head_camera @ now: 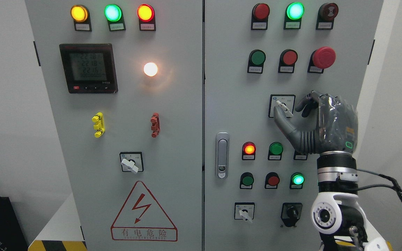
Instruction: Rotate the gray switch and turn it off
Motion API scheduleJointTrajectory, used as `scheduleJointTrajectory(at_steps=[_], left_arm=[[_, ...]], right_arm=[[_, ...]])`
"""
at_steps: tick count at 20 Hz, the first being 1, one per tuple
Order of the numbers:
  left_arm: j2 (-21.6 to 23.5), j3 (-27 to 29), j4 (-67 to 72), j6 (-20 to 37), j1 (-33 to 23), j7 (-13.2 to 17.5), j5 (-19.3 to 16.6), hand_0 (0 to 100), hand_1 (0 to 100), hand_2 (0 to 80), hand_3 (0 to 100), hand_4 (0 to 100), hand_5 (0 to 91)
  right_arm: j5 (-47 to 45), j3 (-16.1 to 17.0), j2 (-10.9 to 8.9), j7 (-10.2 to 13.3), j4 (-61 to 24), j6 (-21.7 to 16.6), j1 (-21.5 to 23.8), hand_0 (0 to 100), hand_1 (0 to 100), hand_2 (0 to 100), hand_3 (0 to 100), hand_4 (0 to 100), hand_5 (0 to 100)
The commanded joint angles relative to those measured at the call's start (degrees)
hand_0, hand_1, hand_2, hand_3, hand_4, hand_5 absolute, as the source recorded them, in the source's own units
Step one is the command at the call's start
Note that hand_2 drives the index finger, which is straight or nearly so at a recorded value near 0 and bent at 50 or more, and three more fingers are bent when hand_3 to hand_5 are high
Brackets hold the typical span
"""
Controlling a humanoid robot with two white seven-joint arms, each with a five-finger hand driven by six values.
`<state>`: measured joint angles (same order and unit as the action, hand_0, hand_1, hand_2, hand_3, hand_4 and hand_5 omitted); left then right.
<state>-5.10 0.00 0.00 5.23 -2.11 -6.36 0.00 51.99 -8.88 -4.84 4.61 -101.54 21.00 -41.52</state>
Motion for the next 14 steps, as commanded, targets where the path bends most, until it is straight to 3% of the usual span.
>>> scheduleJointTrajectory(at_steps=[1,14], left_arm=[[0.00,1.85,1.32,-0.05,0.00,0.12,-0.44,12,39,0.0,0,0,0.0],[0.00,1.85,1.32,-0.04,0.00,0.12,-0.44,12,39,0.0,0,0,0.0]], right_arm=[[0.04,-0.61,0.09,0.05,0.64,0.01,-0.14,13,36,64,79,62,74],[0.39,-0.61,0.09,-0.04,0.90,0.09,-0.58,18,37,65,79,62,75]])
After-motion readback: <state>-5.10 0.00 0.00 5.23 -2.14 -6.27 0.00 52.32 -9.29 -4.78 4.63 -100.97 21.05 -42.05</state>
